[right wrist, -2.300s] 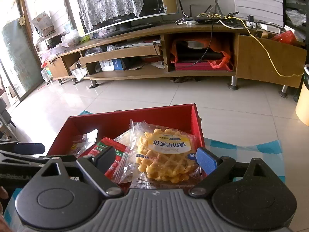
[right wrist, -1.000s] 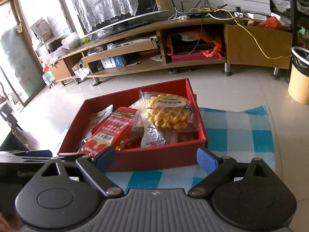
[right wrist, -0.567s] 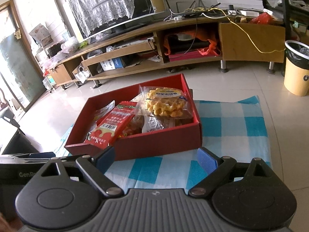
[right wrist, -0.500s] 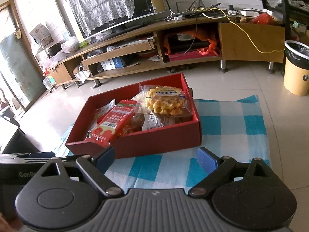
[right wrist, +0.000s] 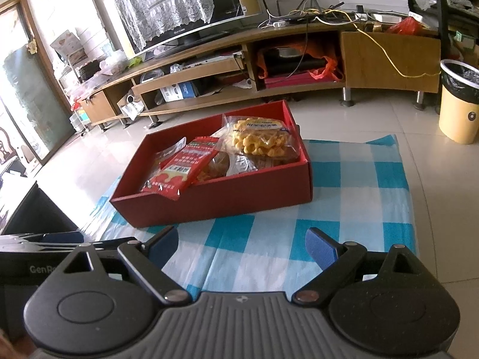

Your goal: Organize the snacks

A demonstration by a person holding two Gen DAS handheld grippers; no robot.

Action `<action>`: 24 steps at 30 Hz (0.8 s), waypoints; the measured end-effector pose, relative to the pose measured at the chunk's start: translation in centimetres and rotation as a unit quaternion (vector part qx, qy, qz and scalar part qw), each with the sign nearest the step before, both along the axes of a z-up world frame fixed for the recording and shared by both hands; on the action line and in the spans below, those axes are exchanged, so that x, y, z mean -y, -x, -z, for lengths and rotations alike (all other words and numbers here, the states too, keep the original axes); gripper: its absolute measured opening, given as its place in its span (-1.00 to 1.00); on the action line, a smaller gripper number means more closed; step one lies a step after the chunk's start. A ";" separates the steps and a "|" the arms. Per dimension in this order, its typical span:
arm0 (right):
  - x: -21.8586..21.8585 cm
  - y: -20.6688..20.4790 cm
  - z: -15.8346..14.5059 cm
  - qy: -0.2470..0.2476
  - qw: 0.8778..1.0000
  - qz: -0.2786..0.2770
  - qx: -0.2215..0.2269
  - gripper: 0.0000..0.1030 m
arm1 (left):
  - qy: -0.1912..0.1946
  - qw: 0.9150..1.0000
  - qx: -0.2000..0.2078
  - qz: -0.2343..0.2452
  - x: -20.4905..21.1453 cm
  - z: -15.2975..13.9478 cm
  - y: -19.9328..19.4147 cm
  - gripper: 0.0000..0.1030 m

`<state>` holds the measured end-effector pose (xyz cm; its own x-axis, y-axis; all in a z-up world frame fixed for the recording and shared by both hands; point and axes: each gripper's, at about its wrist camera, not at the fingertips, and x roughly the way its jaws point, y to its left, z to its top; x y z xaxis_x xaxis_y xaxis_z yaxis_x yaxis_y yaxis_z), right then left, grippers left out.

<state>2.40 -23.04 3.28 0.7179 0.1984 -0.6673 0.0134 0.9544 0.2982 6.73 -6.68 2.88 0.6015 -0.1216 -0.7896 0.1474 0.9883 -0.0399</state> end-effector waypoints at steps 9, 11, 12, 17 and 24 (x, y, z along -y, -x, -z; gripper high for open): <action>-0.7 1.5 0.1 0.009 1.000 -0.006 -0.004 0.78 | -0.015 1.000 0.001 0.000 -0.3 0.3 1.6 0.98; -0.8 1.8 0.2 0.011 1.000 -0.008 -0.005 0.78 | -0.018 1.000 0.000 0.000 -0.3 0.4 1.9 0.98; -0.9 2.0 0.2 0.012 1.000 -0.010 -0.005 0.78 | -0.019 1.000 -0.001 0.001 -0.3 0.4 2.1 0.98; -1.2 2.7 0.3 0.014 1.000 -0.013 -0.008 0.78 | -0.028 1.000 0.000 0.004 -0.3 0.6 2.9 0.98; -1.5 3.3 0.4 0.017 1.000 -0.016 -0.011 0.78 | -0.037 0.999 0.005 0.004 -0.3 0.7 3.4 0.98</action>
